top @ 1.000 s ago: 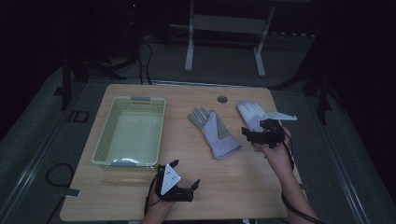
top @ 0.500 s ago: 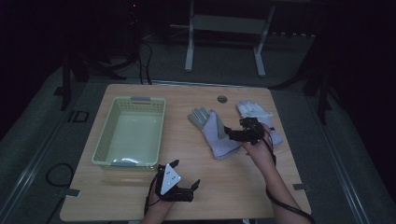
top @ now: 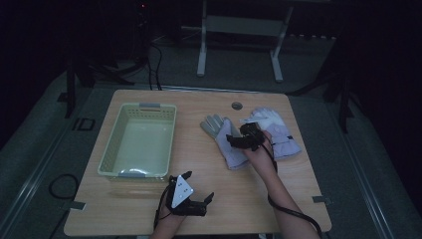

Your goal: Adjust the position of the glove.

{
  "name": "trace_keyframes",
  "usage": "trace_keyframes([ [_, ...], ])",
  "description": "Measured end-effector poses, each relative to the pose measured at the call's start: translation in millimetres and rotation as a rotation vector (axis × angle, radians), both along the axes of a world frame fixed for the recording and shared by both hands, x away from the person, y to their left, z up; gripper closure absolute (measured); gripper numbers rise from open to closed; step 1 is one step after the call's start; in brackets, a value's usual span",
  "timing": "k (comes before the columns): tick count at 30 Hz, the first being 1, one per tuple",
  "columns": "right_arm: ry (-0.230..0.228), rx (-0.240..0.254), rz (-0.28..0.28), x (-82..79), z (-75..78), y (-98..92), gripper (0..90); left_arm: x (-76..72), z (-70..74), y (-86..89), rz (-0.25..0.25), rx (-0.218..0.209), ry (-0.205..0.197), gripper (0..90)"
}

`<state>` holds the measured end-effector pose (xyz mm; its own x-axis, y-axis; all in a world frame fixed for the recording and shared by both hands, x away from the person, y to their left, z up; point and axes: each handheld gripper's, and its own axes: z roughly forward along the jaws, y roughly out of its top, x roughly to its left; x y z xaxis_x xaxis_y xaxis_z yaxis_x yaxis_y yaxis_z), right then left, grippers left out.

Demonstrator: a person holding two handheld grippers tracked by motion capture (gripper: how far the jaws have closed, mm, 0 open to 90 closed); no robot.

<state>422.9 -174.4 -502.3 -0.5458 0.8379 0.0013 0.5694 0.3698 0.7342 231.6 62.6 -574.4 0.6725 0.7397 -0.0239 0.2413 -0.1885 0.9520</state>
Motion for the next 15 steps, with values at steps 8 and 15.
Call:
trace_keyframes([
  [8,0.025,-0.086,-0.011,14.0,-29.4,7.0,42.5,-0.5,0.0,-0.7,-0.013,0.0,0.0,0.0],
  [15,0.101,-0.029,0.02,20.9,-42.1,0.8,59.6,-0.4,0.0,-0.9,-0.013,0.003,0.002,0.0],
])
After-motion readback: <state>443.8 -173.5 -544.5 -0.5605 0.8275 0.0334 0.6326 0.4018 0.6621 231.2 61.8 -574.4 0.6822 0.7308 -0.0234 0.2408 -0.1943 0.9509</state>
